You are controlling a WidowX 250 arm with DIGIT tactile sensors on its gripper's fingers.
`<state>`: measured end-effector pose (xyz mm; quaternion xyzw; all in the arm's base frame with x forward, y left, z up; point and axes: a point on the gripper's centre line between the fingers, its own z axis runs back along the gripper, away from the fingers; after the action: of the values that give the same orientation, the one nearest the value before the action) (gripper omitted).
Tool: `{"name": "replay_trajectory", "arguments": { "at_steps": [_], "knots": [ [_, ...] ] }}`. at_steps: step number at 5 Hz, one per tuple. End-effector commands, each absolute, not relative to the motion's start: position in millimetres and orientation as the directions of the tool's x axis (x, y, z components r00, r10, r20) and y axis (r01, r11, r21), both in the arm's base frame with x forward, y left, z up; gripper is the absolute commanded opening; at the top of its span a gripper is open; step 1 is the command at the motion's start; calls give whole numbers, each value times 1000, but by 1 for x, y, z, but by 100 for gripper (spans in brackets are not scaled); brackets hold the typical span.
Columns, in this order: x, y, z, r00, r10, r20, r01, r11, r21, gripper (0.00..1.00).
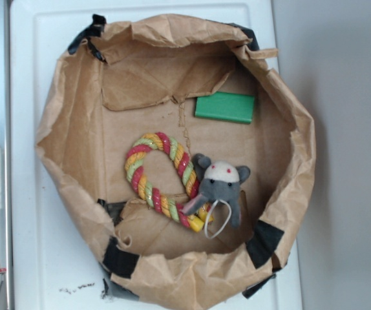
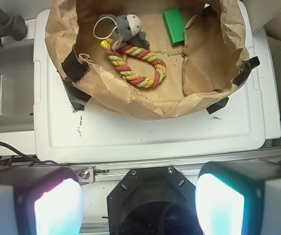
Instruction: Grab the gray animal.
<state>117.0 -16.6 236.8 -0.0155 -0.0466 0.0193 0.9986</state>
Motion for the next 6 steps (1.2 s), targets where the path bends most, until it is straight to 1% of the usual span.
{"name": "replay_trajectory", "arguments": {
  "at_steps": [1, 2, 3, 4, 6],
  "knots": [
    [117, -17, 237, 995, 40, 92, -37, 999, -33, 100],
    [161, -37, 241, 997, 29, 71, -24, 997, -75, 100],
    [195, -46, 239, 994, 70, 80, -63, 994, -95, 100],
    [226, -46, 229, 996, 53, 69, -50, 998, -46, 100],
    [226, -46, 229, 996, 53, 69, -50, 998, -46, 100]
  ]
}}
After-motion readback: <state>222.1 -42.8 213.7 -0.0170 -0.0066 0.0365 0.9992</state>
